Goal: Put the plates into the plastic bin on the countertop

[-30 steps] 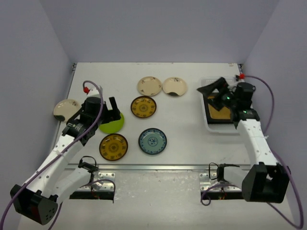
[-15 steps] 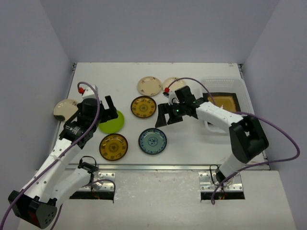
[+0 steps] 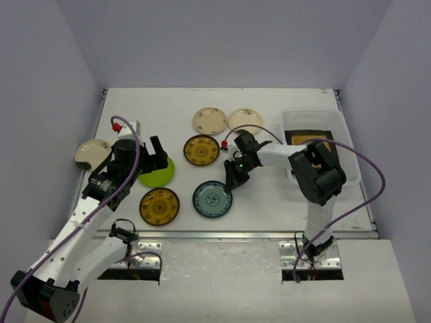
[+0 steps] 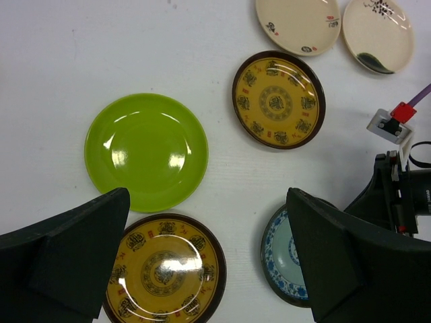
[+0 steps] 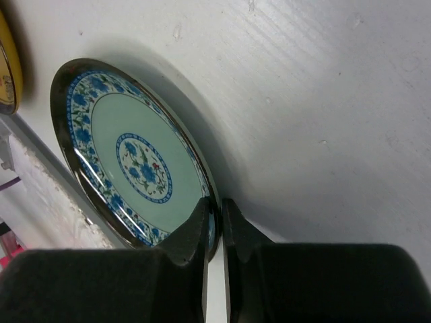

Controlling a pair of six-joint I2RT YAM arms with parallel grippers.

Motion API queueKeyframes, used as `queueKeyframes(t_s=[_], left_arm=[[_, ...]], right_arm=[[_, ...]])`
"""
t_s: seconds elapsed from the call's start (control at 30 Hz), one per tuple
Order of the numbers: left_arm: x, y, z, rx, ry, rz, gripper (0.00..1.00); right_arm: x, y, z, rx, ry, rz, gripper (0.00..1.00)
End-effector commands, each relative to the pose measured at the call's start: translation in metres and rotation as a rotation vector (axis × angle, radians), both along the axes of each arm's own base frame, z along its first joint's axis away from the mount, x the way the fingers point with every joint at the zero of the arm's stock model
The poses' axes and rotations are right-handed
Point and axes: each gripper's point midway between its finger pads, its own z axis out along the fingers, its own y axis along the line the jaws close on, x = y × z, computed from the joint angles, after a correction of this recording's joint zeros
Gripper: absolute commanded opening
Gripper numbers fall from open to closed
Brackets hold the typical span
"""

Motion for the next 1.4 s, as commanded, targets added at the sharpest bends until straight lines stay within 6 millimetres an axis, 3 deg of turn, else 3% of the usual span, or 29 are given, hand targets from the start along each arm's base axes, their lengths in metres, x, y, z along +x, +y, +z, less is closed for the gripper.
queueKeyframes(t_s=[0.0, 0.1, 0.2, 0.33, 0.43, 0.5, 0.57, 0.6, 0.67, 0.73, 0.83, 0.9, 1.0, 1.03, 1.13, 1.17, 1.2, 1.37], left_arm=[[0.004, -0.004, 0.013, -0.017, -0.061, -0.022, 1.00], [0.004, -0.004, 0.013, -0.016, -0.061, -0.024, 1.00], [0.004, -0.004, 0.013, -0.017, -0.061, -0.024, 1.00], [0.003, -0.004, 0.013, -0.017, -0.064, -0.024, 1.00], [0.003, -0.005, 0.014, -0.021, -0.067, -0.029, 1.00], [0.003, -0.006, 0.014, -0.023, -0.068, -0.036, 1.00], [0.003, -0.007, 0.014, -0.024, -0.065, -0.042, 1.00], [0.003, -0.008, 0.014, -0.025, -0.066, -0.043, 1.00], [0.003, -0.008, 0.014, -0.026, -0.067, -0.045, 1.00], [0.003, -0.008, 0.014, -0.027, -0.069, -0.048, 1.00], [0.002, -0.009, 0.015, -0.029, -0.071, -0.052, 1.00], [0.002, -0.010, 0.015, -0.031, -0.072, -0.057, 1.00], [0.003, -0.012, 0.014, -0.029, -0.068, -0.066, 1.00], [0.003, -0.013, 0.014, -0.029, -0.065, -0.069, 1.00], [0.004, -0.014, 0.011, -0.029, -0.055, -0.074, 1.00], [0.004, -0.014, 0.011, -0.028, -0.054, -0.075, 1.00], [0.004, -0.013, 0.011, -0.026, -0.055, -0.073, 1.00], [0.005, -0.011, 0.010, -0.020, -0.052, -0.061, 1.00]], right_arm=[[0.000, -0.004, -0.015, -0.036, -0.007, -0.001, 0.00], [0.004, 0.001, 0.004, -0.001, -0.040, -0.019, 0.00], [0.018, 0.003, 0.043, 0.060, -0.121, -0.074, 0.00], [0.050, -0.036, 0.112, 0.198, -0.242, -0.327, 0.00], [0.073, -0.086, 0.147, 0.292, -0.297, -0.578, 0.00], [0.094, -0.162, 0.157, 0.283, -0.330, -0.870, 0.00], [0.101, -0.223, 0.165, 0.278, -0.361, -1.094, 0.00], [0.101, -0.244, 0.167, 0.278, -0.363, -1.187, 0.00], [0.100, -0.282, 0.160, 0.246, -0.360, -1.348, 0.00], [0.093, -0.335, 0.141, 0.181, -0.333, -1.571, 0.00], [0.083, -0.366, 0.122, 0.163, -0.294, -1.700, 0.00], [0.082, -0.377, 0.115, 0.144, -0.297, -1.730, 0.00], [0.086, -0.377, 0.104, 0.137, -0.265, -1.712, 0.01], [0.088, -0.377, 0.101, 0.136, -0.258, -1.709, 0.08], [0.091, -0.375, 0.099, 0.139, -0.230, -1.689, 0.57], [0.092, -0.374, 0.104, 0.148, -0.232, -1.678, 0.60], [0.088, -0.370, 0.106, 0.137, -0.217, -1.665, 0.71], [0.072, -0.368, 0.130, 0.066, -0.313, -1.661, 0.78]])
